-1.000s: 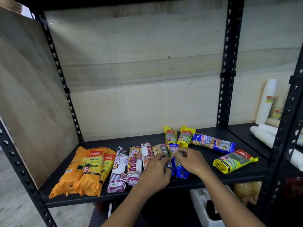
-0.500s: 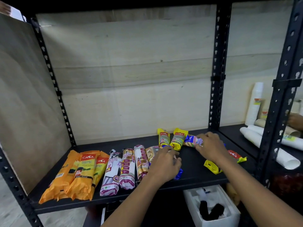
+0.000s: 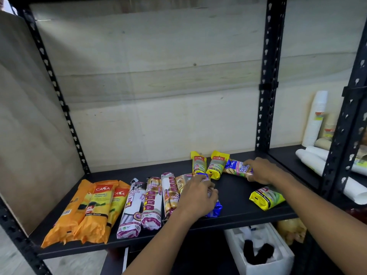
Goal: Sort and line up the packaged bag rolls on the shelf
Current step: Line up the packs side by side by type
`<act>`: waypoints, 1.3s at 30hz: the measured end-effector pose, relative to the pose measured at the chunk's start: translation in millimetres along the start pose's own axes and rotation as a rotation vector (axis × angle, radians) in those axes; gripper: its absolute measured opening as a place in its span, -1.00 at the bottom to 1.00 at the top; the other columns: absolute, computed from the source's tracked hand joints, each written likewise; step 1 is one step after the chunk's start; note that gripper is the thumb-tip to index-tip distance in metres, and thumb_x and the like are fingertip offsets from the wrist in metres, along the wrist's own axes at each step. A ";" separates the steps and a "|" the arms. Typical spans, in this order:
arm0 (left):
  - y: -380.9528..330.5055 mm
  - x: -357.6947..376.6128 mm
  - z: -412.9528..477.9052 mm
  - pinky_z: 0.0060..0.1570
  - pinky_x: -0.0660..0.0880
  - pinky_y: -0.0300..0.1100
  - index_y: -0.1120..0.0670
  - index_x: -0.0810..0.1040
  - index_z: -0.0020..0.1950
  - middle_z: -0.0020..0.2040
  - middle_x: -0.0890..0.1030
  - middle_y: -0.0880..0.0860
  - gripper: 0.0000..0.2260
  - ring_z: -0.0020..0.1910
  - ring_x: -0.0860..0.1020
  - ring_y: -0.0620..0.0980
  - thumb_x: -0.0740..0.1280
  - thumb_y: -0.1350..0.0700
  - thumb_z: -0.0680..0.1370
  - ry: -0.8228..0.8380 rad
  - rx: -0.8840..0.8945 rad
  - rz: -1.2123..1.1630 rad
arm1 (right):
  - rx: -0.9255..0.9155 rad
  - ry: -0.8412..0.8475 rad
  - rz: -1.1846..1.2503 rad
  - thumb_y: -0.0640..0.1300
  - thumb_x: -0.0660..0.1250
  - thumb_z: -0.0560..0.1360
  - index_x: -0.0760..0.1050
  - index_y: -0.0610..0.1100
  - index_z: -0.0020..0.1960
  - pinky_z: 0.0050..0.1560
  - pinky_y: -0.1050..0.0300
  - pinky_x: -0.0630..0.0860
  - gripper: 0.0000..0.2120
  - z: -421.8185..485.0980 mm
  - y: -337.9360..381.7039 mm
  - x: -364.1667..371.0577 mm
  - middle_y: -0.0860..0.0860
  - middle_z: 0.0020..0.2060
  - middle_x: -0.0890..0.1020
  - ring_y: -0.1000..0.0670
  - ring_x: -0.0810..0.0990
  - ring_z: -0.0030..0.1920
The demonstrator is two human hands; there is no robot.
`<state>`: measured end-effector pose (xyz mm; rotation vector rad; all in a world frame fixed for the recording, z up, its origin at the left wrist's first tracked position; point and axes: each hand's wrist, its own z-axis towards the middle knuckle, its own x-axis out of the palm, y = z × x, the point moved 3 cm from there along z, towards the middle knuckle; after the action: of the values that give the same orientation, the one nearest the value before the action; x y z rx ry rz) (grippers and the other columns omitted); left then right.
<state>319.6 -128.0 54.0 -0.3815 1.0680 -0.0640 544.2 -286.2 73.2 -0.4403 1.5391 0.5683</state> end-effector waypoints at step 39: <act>7.3 3.5 -6.4 0.13 0.48 -0.07 0.00 0.60 0.22 0.23 0.52 -0.01 -0.69 0.18 0.49 -0.02 0.26 -0.08 0.56 0.031 -0.060 -0.121 | 0.036 -0.124 0.560 0.20 0.35 0.47 0.54 0.05 0.31 0.13 0.06 0.50 -0.54 -117.1 96.5 16.2 -0.12 0.26 0.44 -0.11 0.53 0.21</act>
<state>314.8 -123.8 46.0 -0.5000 1.0783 -0.1461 392.1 -278.2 65.4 0.0658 1.5476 0.9777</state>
